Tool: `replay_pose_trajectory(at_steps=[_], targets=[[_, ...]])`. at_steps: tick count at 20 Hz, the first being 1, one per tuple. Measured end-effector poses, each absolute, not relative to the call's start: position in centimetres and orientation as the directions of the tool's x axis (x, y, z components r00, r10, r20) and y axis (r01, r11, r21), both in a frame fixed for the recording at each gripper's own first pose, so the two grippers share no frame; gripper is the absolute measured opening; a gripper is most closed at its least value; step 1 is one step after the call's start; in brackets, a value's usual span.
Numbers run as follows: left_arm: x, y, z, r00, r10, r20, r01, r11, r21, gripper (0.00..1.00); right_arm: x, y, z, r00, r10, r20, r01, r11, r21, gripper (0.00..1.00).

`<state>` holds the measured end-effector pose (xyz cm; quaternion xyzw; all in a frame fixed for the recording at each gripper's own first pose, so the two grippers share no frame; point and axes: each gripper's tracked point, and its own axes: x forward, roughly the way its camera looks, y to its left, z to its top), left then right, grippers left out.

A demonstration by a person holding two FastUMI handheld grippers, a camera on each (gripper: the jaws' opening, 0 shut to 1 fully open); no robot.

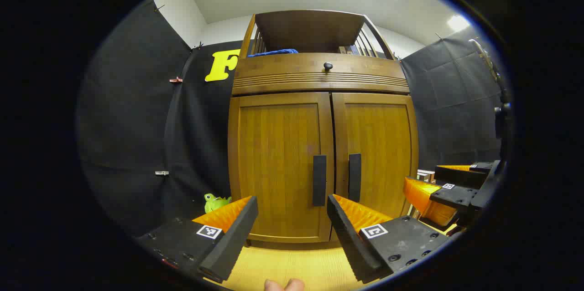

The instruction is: Open the right door of the double-door shoe cabinet with the right hand, and open the left door with the left hand.

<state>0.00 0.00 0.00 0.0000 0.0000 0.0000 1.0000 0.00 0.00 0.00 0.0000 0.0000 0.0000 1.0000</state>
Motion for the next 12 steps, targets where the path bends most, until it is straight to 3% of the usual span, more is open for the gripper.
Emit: replay_pose_trajectory(at_steps=[12], targets=[[-0.1, 0.12, -0.04, 1.0, -0.001, 0.002, 0.001, 1.0, 0.005, 0.95, 0.01, 0.51, 0.17, 1.0, 0.009, 0.002, -0.009, 1.0, 0.01, 0.99]])
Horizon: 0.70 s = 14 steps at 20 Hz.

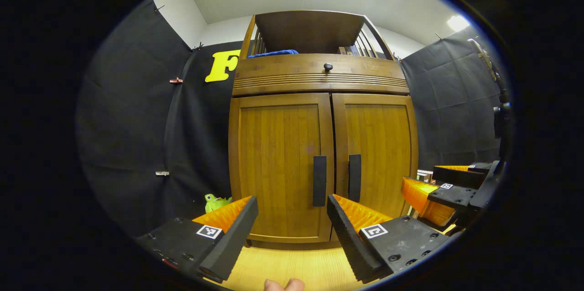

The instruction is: Open the right door of the double-door shoe cabinet with the right hand, and open the left door with the left hand.

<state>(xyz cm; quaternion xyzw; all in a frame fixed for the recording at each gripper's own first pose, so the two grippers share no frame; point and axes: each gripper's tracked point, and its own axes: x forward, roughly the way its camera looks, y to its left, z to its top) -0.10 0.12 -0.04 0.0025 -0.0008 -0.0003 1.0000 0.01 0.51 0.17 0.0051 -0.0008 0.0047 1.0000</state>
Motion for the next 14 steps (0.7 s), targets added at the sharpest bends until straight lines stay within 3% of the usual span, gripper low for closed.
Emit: replay_pose_trajectory(at_steps=[8, 14], targets=[[-0.2, 0.4, -0.1, 1.0, 0.01, 0.007, -0.01, 1.0, 0.004, 0.94, 1.0, 1.7, -0.2, 1.0, 0.027, -0.007, -0.027, 1.0, 0.002, 0.98], [-1.0, 1.2, -1.5, 0.999, 0.047, -0.01, -0.047, 0.999, 0.014, 0.95, 5.8, 3.7, -1.8, 0.999, 0.053, -0.005, -0.053, 0.998, -0.015, 0.98]])
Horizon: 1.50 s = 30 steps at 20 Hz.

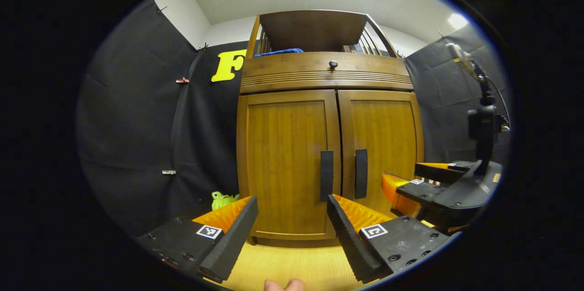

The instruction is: Open the right door of the double-door shoe cabinet with the right hand, and open the left door with the left hand.

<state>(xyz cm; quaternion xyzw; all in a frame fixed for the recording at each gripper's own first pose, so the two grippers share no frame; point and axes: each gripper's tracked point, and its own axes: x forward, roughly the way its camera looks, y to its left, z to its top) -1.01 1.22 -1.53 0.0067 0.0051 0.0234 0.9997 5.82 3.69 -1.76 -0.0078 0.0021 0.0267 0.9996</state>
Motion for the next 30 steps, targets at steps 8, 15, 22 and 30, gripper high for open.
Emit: replay_pose_trajectory(at_steps=[8, 15, 22, 30], targets=[[-3.2, 1.9, -3.8, 0.997, 0.072, -0.029, -0.072, 0.997, 0.001, 0.95, 13.4, 6.0, -3.9, 0.998, 0.064, -0.017, -0.064, 0.998, 0.005, 0.98], [-3.7, 2.6, -4.4, 0.995, 0.084, -0.046, -0.083, 0.996, 0.01, 0.95, 17.2, 6.4, -5.1, 0.998, 0.051, -0.044, -0.05, 0.998, 0.031, 0.73], [-3.9, 2.6, -4.2, 0.995, 0.083, -0.046, -0.084, 0.997, -0.001, 0.95, 17.7, 6.8, -6.4, 0.995, 0.056, -0.083, -0.057, 0.998, -0.009, 0.35], [-4.0, 2.3, -4.3, 0.996, 0.077, -0.047, -0.078, 0.997, -0.012, 0.94, 13.7, 6.7, -5.6, 0.983, 0.161, -0.084, -0.16, 0.987, 0.025, 0.21]])
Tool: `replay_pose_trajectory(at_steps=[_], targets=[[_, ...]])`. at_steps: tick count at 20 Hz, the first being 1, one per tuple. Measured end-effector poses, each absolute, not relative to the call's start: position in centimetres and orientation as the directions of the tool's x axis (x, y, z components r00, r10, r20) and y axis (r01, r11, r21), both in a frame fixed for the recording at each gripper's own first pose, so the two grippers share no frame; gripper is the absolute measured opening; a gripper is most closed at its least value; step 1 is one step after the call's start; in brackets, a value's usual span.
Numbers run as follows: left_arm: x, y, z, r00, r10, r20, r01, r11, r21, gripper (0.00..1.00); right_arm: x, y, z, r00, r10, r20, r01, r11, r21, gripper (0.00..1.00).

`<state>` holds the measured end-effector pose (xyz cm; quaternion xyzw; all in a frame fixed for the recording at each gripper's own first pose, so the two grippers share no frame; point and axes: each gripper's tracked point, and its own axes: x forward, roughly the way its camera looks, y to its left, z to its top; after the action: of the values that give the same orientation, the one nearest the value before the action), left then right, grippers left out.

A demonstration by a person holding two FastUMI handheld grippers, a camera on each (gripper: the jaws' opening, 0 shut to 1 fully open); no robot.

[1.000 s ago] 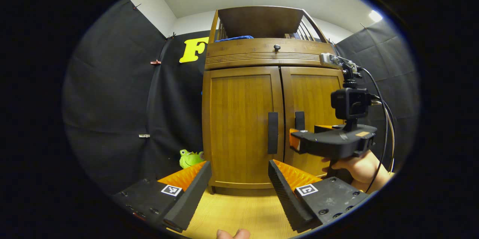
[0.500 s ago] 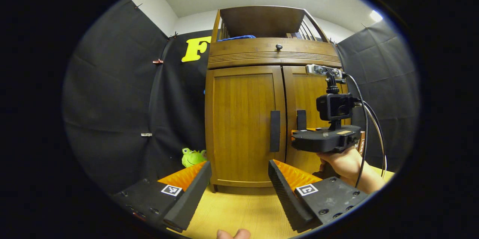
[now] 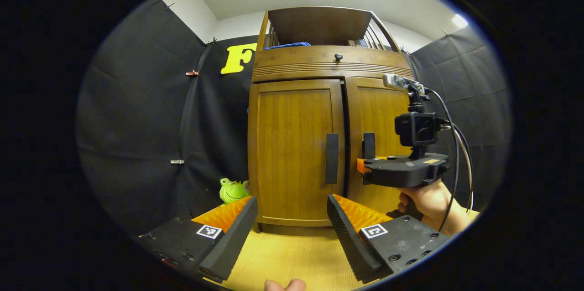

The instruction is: Open the right door of the double-door shoe cabinet with the right hand, and open the left door with the left hand.

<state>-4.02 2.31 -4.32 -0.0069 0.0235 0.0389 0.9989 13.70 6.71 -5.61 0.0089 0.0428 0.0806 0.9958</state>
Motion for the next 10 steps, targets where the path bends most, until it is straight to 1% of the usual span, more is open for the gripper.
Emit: replay_pose_trajectory(at_steps=[1, 2, 3, 6, 7, 8, 10], targets=[[-4.0, 2.3, -4.3, 0.996, 0.079, -0.044, -0.079, 0.997, -0.013, 0.94, 12.8, 6.5, -5.5, 0.981, 0.176, -0.082, -0.174, 0.984, 0.031, 0.22], [-4.0, 2.4, -4.1, 0.996, 0.083, -0.042, -0.084, 0.996, -0.016, 0.94, 12.0, 6.4, -5.2, 0.979, 0.189, -0.079, -0.187, 0.982, 0.036, 0.17], [-4.0, 2.3, -4.1, 0.996, 0.085, -0.041, -0.086, 0.996, -0.02, 0.95, 11.2, 6.2, -5.1, 0.977, 0.201, -0.078, -0.198, 0.979, 0.038, 0.17], [-4.1, 2.1, -4.0, 0.996, 0.084, -0.043, -0.086, 0.996, -0.036, 0.94, 8.6, 5.4, -4.6, 0.969, 0.234, -0.078, -0.23, 0.971, 0.057, 0.17], [-4.0, 2.0, -3.9, 0.995, 0.087, -0.04, -0.088, 0.995, -0.036, 0.95, 7.7, 5.0, -4.4, 0.966, 0.246, -0.075, -0.241, 0.968, 0.066, 0.17], [-3.9, 2.0, -3.7, 0.995, 0.092, -0.034, -0.093, 0.995, -0.037, 0.94, 6.9, 4.6, -4.2, 0.964, 0.257, -0.074, -0.252, 0.965, 0.07, 0.21], [-3.6, 1.4, -3.5, 0.995, 0.095, -0.028, -0.096, 0.995, -0.04, 0.94, 5.3, 3.6, -3.8, 0.96, 0.271, -0.066, -0.266, 0.961, 0.074, 0.21]])
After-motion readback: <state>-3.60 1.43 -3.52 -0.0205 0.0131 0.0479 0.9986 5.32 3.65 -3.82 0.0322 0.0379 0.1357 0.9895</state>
